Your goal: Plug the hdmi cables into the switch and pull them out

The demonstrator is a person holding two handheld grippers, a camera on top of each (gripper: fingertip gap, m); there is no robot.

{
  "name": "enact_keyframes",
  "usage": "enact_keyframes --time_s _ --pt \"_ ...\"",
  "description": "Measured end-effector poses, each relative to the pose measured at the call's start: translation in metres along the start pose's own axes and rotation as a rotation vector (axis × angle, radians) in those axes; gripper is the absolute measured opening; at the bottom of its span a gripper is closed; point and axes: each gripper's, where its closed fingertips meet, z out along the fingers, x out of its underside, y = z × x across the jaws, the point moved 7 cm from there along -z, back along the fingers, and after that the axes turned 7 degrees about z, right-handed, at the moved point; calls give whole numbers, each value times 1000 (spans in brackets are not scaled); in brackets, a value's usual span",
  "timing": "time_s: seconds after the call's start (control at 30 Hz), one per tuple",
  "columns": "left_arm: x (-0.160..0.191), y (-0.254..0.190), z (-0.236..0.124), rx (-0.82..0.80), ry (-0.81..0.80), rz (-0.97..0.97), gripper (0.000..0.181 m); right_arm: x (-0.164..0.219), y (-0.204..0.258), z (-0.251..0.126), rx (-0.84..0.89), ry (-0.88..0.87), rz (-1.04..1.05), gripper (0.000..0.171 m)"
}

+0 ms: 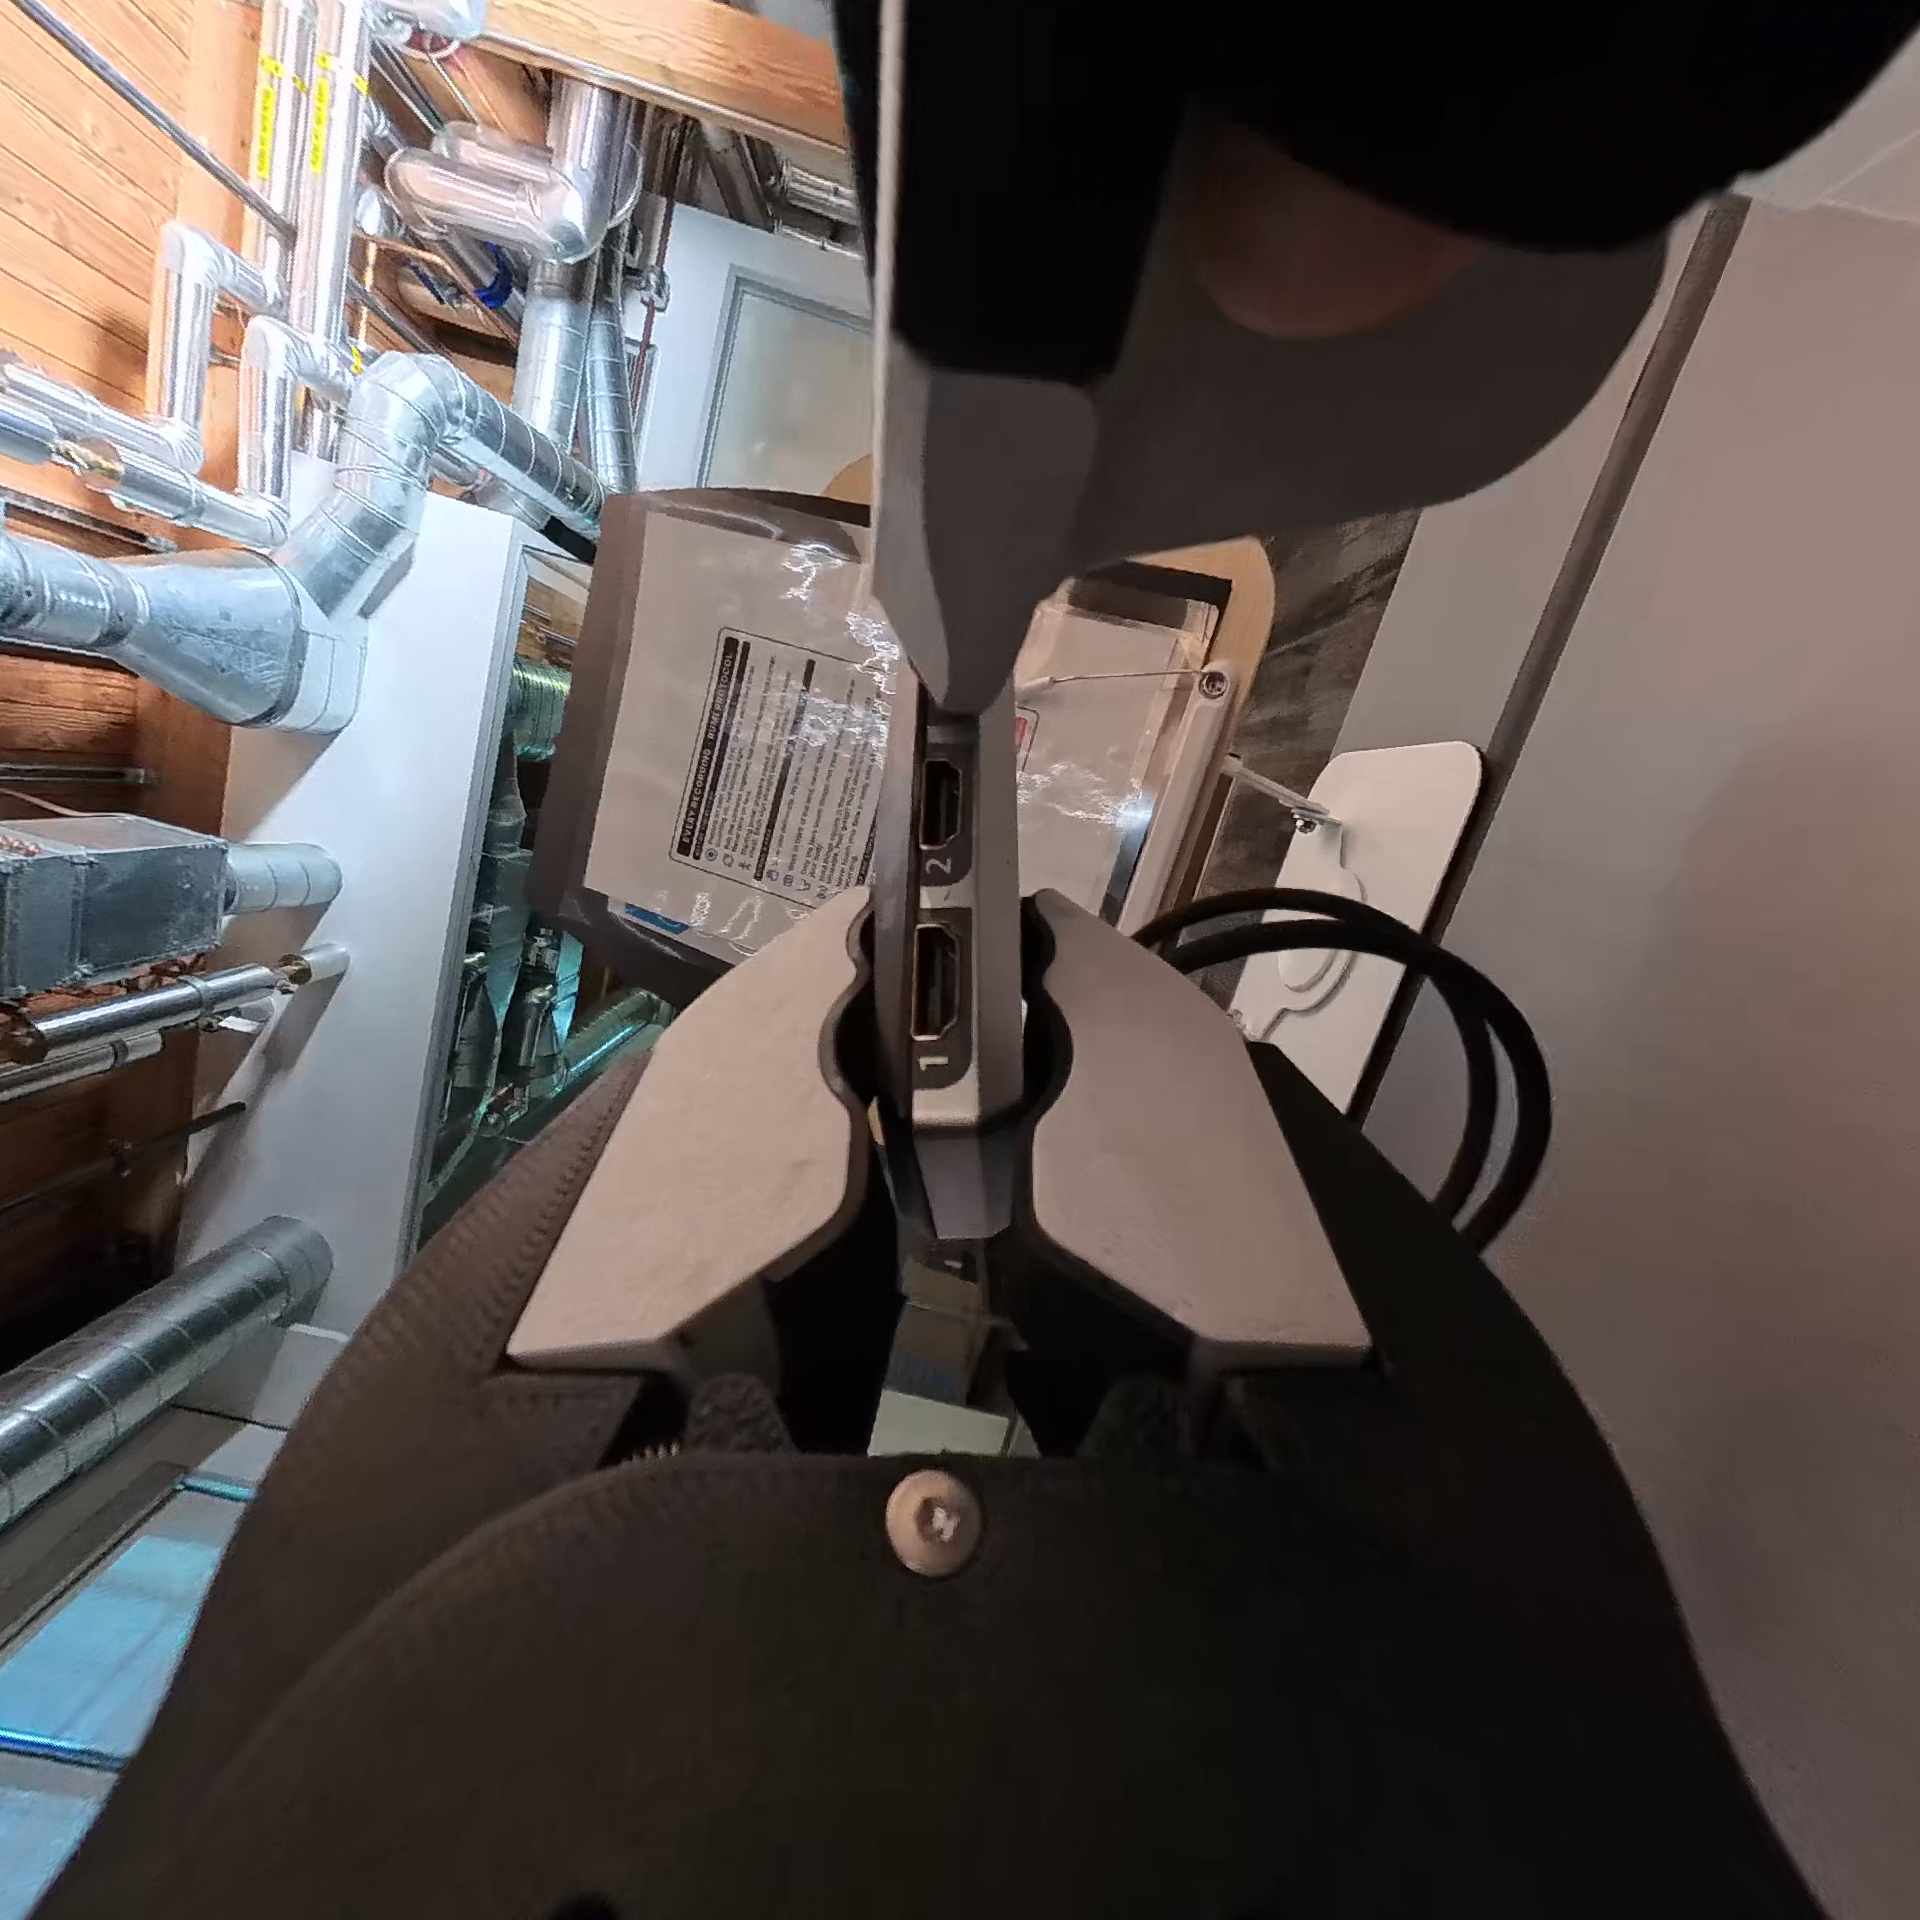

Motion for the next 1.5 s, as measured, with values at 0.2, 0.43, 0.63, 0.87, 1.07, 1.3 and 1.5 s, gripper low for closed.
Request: enact_keyframes --time_s 0.2,0.43,0.63,0.87,1.07,1.3,1.5 --pt "-6 4 -4 -1 -4 10 23 -3 -7 -6 -89 16 93 22" --pt "-6 9 -4 -1 8 -24 24 -7 4 -9 24 -5 0 22" --pt "-10 12 -12 -8 -69 -12 23 -9 -1 -14 -79 -15 119 22" --pt "-16 9 -18 -120 -267 -50 31 -11 -5 -19 -224 10 151 22" --pt "-22 0 -18 -19 -270 -59 25 -2 -13 -17 -261 63 198 21" --pt "-20 -2 -14 -2 -200 -52 24 1 -13 -14 -188 75 212 21" --pt "-17 3 -18 -6 -196 -48 25 -2 -7 -16 -203 74 185 22"
